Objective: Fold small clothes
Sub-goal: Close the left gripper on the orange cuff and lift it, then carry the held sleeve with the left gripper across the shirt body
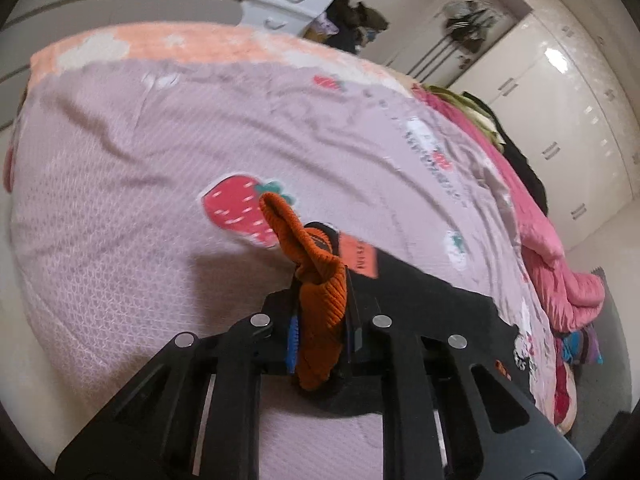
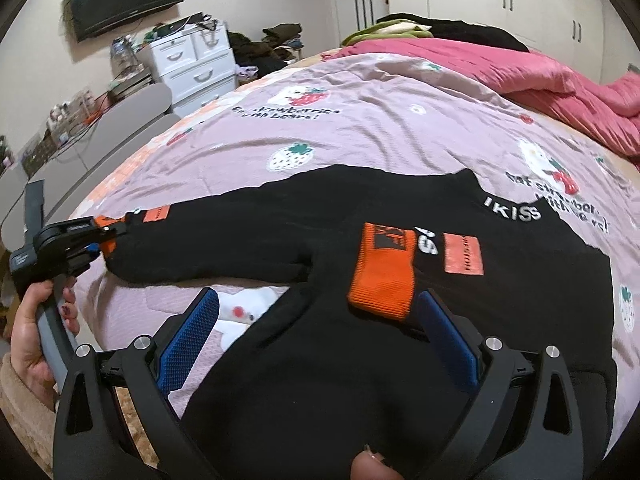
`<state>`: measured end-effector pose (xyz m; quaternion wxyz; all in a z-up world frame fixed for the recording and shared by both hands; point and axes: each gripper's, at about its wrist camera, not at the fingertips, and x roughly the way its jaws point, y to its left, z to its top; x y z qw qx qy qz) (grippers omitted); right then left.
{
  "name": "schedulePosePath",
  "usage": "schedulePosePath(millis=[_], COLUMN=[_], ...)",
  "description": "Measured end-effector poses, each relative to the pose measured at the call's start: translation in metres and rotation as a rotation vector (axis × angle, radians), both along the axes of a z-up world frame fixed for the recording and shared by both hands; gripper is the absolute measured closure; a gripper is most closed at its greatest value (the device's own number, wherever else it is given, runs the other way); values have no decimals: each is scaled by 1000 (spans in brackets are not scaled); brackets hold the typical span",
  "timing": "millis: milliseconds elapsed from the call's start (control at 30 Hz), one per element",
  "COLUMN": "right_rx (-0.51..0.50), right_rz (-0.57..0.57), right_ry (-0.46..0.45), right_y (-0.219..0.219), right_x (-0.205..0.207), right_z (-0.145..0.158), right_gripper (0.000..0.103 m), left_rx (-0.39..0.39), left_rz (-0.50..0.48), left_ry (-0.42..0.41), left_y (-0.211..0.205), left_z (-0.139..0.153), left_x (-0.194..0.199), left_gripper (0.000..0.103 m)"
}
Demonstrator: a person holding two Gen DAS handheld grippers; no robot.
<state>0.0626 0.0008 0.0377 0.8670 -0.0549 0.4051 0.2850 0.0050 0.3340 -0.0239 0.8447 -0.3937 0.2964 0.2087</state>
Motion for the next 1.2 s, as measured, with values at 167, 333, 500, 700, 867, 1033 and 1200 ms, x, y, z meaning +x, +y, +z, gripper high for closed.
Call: schedulePosePath(millis=[167,333,500,700,867,1033,1200], right_rx=[23,41,72,96,120,147,173], right_rz=[-34,-67,-111,-179,-233,-283,-324], right_ry=[14,16,17,15,14,18,21], right_y=[-14,-31,-55,-87,-113,-137,-155], right_x=[2,-1,-3,-6,-8,-12,-14], right_z=[0,3,8,15,18,19,20], right_gripper=[4,4,4,4,4,4,4], left_rx=[23,40,55,60,68,79,87], left_rz=[-50,-94,-157,-241,-289,-342,-394], left_ry=[-62,-119,-170,-212,-224,-237,-247], left_y=[-15,-32,-56,-88,-106,-126,-147], left_z=[26,49,71,88,94,102,107], left_x=[-3,4,21,40,53,61,70], left_gripper=[94,94,94,94,94,94,94])
